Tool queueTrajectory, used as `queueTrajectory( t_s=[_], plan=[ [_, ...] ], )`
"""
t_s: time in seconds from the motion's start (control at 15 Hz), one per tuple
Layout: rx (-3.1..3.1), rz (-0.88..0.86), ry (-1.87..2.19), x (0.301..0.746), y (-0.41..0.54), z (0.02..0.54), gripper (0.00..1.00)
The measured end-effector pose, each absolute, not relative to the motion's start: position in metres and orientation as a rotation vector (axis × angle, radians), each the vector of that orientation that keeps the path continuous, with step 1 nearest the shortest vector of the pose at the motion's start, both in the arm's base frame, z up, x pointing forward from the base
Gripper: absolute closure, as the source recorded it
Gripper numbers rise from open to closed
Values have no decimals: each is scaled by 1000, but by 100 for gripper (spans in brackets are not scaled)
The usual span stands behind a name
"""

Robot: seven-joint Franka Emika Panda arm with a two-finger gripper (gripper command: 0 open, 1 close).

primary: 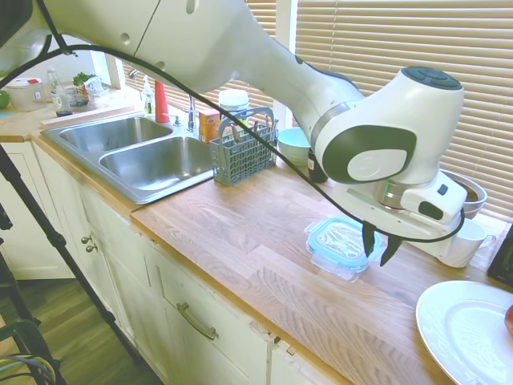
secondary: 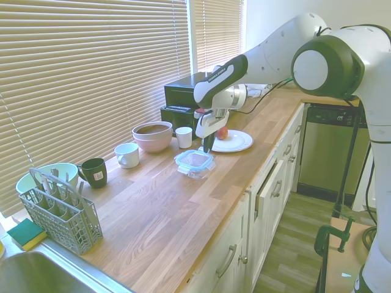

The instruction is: Cover the lid of the food container

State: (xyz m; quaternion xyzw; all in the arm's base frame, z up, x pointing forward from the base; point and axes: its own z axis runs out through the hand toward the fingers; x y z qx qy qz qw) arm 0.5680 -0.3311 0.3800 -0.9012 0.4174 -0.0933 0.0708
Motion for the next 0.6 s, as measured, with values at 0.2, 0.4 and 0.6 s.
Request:
queueTrajectory(
  t_s=[0.2, 0.4, 0.6],
  plan=[
    [-2708, -293, 1257, 570, -332, 386, 0],
    [-2702, -346, 1261, 566, -333, 410, 0],
    [-2711, -415, 1254, 551, -320, 452, 0]
  ],
)
